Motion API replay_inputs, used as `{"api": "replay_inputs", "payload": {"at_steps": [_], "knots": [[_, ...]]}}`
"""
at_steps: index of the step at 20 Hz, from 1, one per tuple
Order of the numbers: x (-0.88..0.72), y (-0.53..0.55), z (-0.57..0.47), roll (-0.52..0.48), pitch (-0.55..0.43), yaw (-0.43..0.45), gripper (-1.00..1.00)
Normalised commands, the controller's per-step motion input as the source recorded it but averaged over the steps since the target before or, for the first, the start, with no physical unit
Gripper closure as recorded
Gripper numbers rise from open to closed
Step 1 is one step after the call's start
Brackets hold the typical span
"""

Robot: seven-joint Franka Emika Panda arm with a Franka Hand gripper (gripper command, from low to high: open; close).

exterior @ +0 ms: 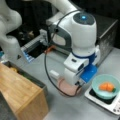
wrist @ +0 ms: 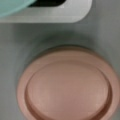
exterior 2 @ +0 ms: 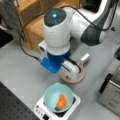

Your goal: Pick up the pan. Place the pan on the table. Pick up the bowl. Place the bowl on the stove.

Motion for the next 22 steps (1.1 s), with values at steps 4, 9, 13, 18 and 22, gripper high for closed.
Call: {"api": "replay_inputs", "payload": {"at_steps": [4, 9, 13, 18, 22], "knots": [[-0.86, -0.05, -0.11, -0.179, -0.2, 0.069, -1.0], [-0.73, -0.03, -0.18, -0.154, -0.238, 0.061, -1.0], [-0.52, -0.05, -0.22, -0.148, -0.256, 0.062, -1.0], [-0.39, -0.02, -0.21, -0.171, -0.2, 0.089, -1.0], [-0.38, 0.03, -0.25, -0.19, -0.168, 0.12, -1.0]]}}
